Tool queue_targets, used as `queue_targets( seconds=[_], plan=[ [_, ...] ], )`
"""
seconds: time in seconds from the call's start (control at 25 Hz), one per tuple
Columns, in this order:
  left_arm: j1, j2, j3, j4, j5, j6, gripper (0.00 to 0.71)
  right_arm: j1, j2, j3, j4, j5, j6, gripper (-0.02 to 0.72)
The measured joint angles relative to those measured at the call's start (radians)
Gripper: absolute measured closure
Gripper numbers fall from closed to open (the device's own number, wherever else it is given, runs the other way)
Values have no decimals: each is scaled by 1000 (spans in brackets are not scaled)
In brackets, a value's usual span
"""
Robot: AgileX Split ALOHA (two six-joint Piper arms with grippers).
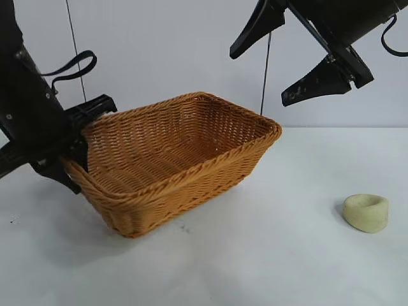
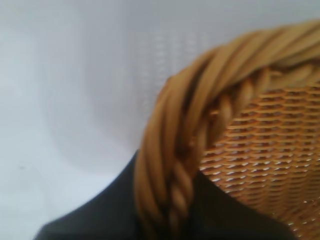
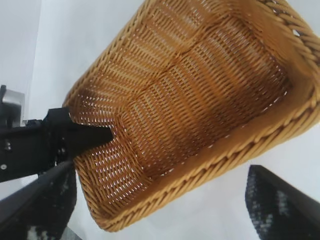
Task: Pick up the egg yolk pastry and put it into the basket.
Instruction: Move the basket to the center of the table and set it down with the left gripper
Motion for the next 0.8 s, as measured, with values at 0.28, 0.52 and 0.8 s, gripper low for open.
queue_targets(
  seconds=[0.28, 0.52, 0.8],
  plan=[
    [4, 160, -218, -70, 174, 275, 611, 0, 0, 0, -1, 6, 0, 49],
    [-4, 251, -317, -69, 235, 389, 611, 0, 0, 0, -1, 6, 0, 49],
    [-30, 300, -331, -70, 215, 442, 611, 0, 0, 0, -1, 6, 0, 49]
  ],
)
